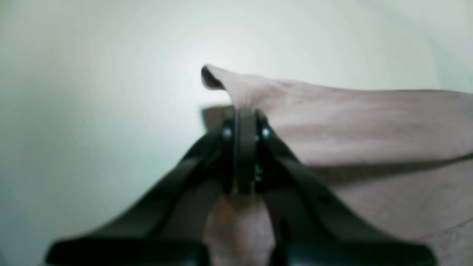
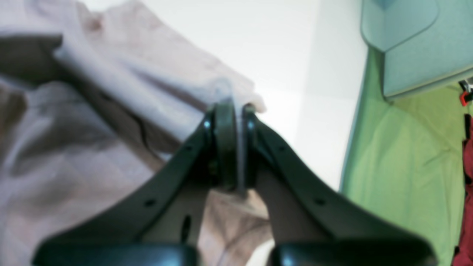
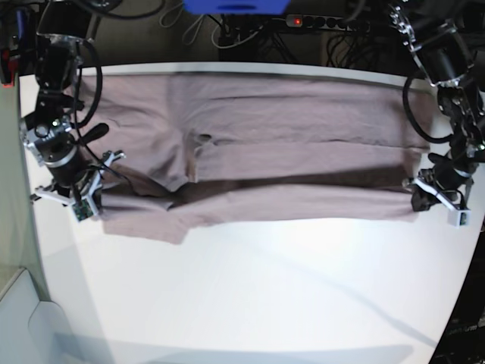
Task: Layout the t-shirt on the table in an organized manner, then fold the t-shirt properly
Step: 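Lift the hem with both grippers and fold it over toward the collar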
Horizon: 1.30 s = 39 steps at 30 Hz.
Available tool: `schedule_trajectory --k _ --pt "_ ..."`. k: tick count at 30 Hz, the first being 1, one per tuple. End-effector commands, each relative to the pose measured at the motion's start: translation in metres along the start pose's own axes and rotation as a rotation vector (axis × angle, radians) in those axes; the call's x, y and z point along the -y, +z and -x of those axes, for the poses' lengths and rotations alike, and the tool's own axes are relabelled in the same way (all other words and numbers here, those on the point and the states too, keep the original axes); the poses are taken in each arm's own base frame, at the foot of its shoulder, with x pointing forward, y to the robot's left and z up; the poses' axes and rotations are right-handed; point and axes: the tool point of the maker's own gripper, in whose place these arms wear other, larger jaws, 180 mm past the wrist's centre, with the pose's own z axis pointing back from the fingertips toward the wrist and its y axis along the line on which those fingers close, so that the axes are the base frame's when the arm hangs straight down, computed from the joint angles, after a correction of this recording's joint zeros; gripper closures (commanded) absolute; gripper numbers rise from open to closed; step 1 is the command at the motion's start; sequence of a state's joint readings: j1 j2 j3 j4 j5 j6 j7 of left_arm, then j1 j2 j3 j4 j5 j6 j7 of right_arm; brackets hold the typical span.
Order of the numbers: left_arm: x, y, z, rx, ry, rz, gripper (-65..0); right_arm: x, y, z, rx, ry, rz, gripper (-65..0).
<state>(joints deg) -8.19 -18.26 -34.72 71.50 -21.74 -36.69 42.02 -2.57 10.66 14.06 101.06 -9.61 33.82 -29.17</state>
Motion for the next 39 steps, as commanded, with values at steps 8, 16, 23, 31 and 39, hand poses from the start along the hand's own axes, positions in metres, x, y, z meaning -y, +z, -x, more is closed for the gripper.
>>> schedule_trajectory --k 8,16,23,31,39 --pt "0.000 0.024 -0.031 0.100 -0.066 0.000 -0.2 0.007 0.024 0.004 0.017 0.046 0.024 0.0" --pt "-0.009 0.044 -0.032 0.125 -0.082 -0.044 -0.2 0.010 0.042 0.038 -0.060 0.066 -0.007 0.0" --pt "-0.017 0.057 -0.014 0.036 -0.078 -0.083 -0.2 -0.010 0.062 0.056 -0.100 0.062 -0.036 0.0" --pt "-0.012 0.081 0.001 0.023 -0.108 -0.114 -0.2 -0.023 0.075 0.058 -0.106 0.056 -0.051 0.0" --pt "-0.011 0.096 0.029 -0.046 -0.135 -0.123 -0.2 -0.030 0.080 0.070 -0.136 0.053 -0.068 0.0"
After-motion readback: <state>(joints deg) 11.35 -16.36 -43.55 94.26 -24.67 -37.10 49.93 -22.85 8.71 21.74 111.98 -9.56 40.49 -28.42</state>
